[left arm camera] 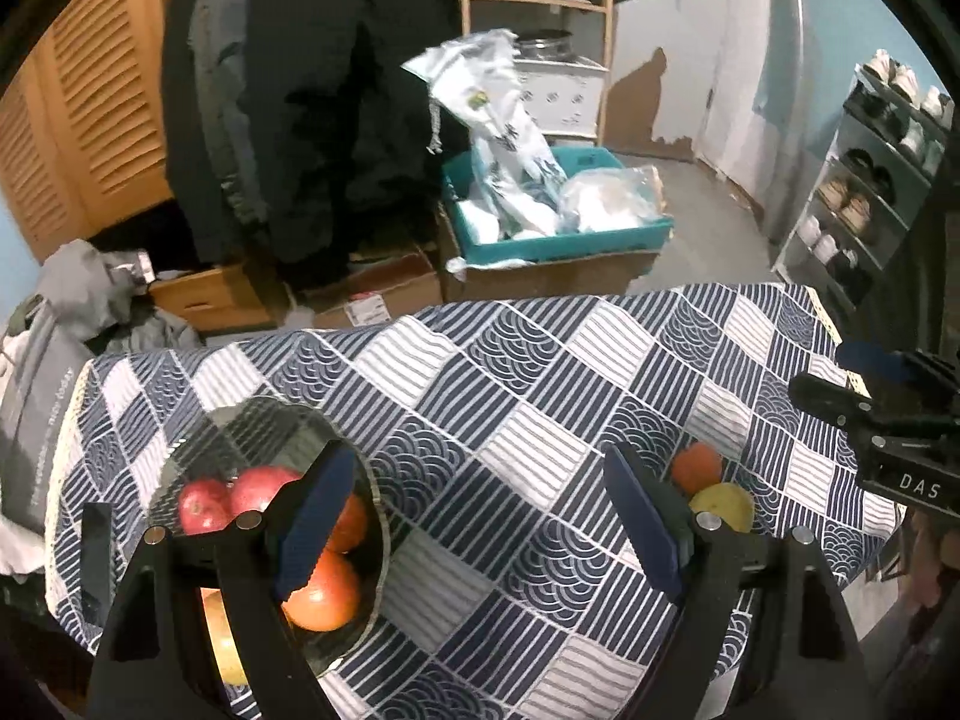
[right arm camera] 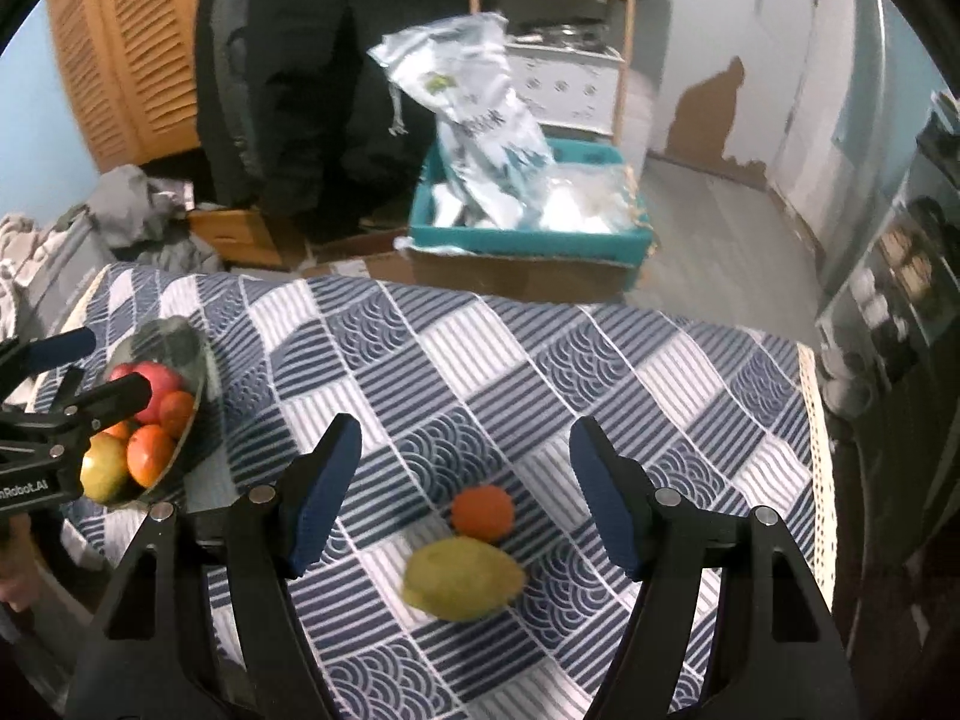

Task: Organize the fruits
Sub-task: 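Move both tools away from the bowl toward the small orange and yellow pear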

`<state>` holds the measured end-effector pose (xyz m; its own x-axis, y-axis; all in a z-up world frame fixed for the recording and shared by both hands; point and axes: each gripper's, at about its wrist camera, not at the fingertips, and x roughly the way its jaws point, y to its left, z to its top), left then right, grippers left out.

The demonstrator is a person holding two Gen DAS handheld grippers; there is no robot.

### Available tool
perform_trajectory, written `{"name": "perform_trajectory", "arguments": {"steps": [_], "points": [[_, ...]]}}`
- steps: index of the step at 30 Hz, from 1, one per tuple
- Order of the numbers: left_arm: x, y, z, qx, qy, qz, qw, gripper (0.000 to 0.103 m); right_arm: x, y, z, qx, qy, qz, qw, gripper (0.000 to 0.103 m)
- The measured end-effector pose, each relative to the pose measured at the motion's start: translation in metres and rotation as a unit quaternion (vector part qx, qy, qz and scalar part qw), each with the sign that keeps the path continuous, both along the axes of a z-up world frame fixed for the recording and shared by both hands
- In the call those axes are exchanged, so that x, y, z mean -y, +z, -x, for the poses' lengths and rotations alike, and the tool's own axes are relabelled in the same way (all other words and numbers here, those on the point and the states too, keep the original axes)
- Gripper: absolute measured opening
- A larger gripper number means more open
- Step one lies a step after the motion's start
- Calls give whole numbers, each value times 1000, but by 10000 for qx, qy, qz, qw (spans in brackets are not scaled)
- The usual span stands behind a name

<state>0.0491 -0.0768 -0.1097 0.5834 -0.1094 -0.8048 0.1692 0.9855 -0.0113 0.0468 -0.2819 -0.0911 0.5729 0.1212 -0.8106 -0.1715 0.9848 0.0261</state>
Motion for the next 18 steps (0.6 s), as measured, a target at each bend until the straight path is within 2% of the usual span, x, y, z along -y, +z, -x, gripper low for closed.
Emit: {"name": "perform_trajectory", "arguments": {"steps": [3,9,18], "points": [[10,-7,-5,-135,-91,32,9999,86,8,-7,0,-96,-67,2,9999,72],[28,-30,-17,-413,-238,-144,9988,86,21,-28,-3,-386,-132,-27,9992,72],[41,-61,-35,-695,-283,-347,9966,86,32,-80,-29,-1178,-206,-373,9921,72]]}}
